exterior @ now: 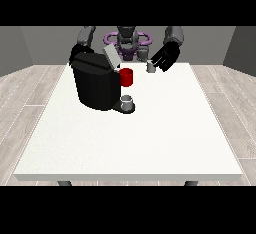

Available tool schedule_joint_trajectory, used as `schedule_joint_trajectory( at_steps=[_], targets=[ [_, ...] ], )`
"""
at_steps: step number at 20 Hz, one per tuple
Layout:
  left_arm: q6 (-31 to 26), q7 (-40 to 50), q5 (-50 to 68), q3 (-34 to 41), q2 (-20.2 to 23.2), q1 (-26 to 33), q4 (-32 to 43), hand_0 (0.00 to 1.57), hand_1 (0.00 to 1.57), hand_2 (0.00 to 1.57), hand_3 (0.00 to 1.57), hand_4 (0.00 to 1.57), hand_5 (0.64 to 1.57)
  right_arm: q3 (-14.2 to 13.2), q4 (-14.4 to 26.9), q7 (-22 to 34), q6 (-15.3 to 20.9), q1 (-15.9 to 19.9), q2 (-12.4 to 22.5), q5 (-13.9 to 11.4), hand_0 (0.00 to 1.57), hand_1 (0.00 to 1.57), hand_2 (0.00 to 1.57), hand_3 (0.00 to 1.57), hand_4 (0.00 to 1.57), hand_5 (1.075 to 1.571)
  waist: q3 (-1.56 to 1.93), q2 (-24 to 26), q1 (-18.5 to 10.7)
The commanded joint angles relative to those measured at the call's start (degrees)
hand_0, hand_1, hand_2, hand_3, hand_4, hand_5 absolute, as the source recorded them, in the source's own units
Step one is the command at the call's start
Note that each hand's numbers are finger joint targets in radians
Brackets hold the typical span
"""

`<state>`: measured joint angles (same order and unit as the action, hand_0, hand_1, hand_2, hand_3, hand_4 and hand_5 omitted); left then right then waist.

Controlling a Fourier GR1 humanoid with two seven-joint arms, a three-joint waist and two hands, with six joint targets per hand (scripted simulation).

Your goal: Insert the coffee pod into the coffee machine and close the lid

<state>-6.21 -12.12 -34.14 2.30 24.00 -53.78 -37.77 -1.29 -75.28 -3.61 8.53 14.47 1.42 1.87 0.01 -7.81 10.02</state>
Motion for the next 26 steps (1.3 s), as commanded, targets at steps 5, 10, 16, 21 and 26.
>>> schedule_joint_trajectory(
  at_steps=[5,10,16,21,26],
  targets=[
    [-1.5,4.1,0.9,4.0,3.1,-6.5,0.8,1.25,1.25,1.29,1.24,0.51,1.571,2.3,-2.6,0.7,-0.7,0.3,-0.7,-0.7,0.0,0.0,0.0,0.0,0.49,1.571,-0.01,-0.9,3.8],
    [-1.0,5.6,0.7,4.4,2.2,-10.6,1.0,1.26,1.26,1.29,1.22,0.47,1.571,3.0,-4.3,3.9,1.2,4.8,-0.7,-2.2,0.0,0.0,0.0,0.0,0.49,1.571,-0.02,-3.2,6.0],
    [0.4,4.4,-0.6,4.3,2.5,-9.9,1.8,1.28,1.28,1.33,1.26,0.52,1.571,2.4,-6.4,3.5,-0.6,2.2,0.3,-0.9,0.0,0.0,0.0,0.0,0.51,1.571,-0.02,-3.8,8.0],
    [-0.5,6.6,-1.1,3.7,0.9,-12.5,0.3,1.28,1.28,1.3,1.24,0.49,1.571,-0.7,-3.3,-0.1,-0.1,3.6,1.6,-0.7,0.0,0.0,0.0,0.0,0.55,1.571,0.02,-4.4,6.1],
    [-1.5,8.1,-1.6,3.9,1.0,-14.0,1.8,1.28,1.28,1.31,1.22,0.5,1.571,-0.9,-4.1,3.0,0.1,5.5,2.1,-0.6,0.0,0.0,0.0,0.0,0.53,1.571,0.0,-5.5,6.8]
  ],
)
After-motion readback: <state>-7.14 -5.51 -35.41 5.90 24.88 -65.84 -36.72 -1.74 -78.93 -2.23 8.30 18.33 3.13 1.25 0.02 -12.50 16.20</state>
